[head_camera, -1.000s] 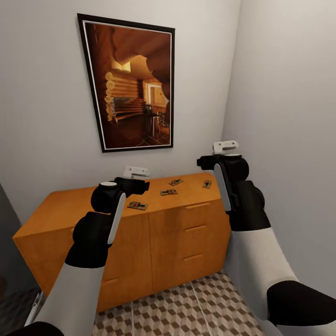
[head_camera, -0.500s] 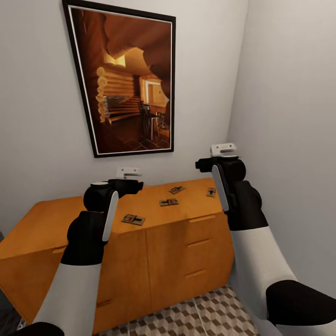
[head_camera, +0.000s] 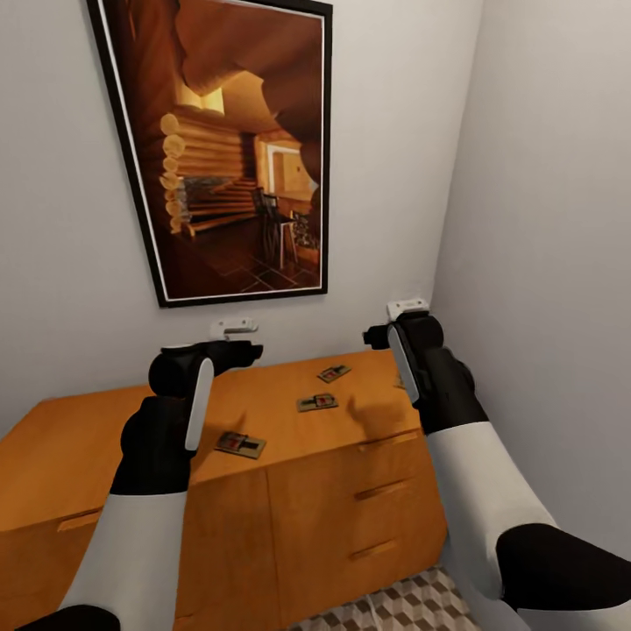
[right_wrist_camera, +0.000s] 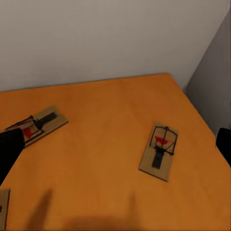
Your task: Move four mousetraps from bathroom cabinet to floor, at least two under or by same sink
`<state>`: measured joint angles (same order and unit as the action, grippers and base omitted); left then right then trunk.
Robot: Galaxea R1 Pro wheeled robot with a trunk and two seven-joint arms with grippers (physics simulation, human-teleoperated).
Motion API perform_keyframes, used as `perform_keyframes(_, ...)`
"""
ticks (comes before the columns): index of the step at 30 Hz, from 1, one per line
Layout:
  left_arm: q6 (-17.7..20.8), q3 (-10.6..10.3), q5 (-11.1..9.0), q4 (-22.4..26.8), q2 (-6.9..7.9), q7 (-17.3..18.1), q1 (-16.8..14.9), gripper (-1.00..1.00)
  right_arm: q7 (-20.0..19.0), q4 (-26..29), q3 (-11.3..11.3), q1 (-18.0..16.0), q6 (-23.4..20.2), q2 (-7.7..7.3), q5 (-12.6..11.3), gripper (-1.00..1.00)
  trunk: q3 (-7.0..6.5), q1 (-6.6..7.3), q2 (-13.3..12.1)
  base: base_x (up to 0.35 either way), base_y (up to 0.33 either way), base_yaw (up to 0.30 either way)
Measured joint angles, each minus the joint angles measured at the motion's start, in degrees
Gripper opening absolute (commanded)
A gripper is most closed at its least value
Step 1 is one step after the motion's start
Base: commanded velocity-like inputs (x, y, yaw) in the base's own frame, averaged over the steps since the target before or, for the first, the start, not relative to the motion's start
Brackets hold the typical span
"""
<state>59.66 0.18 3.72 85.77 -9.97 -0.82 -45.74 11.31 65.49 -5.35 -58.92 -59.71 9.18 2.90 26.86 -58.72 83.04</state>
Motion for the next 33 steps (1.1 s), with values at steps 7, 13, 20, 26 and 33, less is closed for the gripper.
perform_keyframes(7, 0.0, 0.1, -0.1, -1.8, 0.0, 0.0, 0.0, 1.0, 0.0, -4.3, 0.3, 0.0, 0.0, -0.09, 0.0, 1.0, 0.0, -0.01, 0.0, 0.048, 0.0, 0.0)
perform_keyframes(13, 0.0, 0.1, -0.2, -3.5, 0.0, 0.0, 0.1, 1.0, 0.0, -7.3, 0.3, 0.2, 0.0, -0.36, 0.1, 1.0, 0.0, -0.01, 0.0, 0.011, 0.0, 0.0)
perform_keyframes(20, 0.0, 0.1, -0.2, -4.5, 0.0, 0.0, 0.1, 1.0, 0.0, -10.5, 0.4, 0.2, 0.0, -0.7, 0.0, 1.0, 0.0, -0.01, 0.0, 0.002, 0.0, 0.0)
perform_keyframes(26, 0.0, 0.1, -0.2, -4.6, 0.0, 0.0, 0.1, 1.0, 0.0, -12.3, 0.4, 0.3, 0.0, -0.79, -0.1, 1.0, 0.0, -0.01, 0.0, 0.0, 0.0, 0.0)
perform_keyframes(33, 0.0, 0.1, -0.6, -4.7, 0.0, 0.0, 0.1, 1.0, -0.1, -13.9, 0.3, 0.3, 0.0, -0.85, -0.1, 1.0, 0.0, -0.01, 0.0, 0.0, 0.0, 0.0)
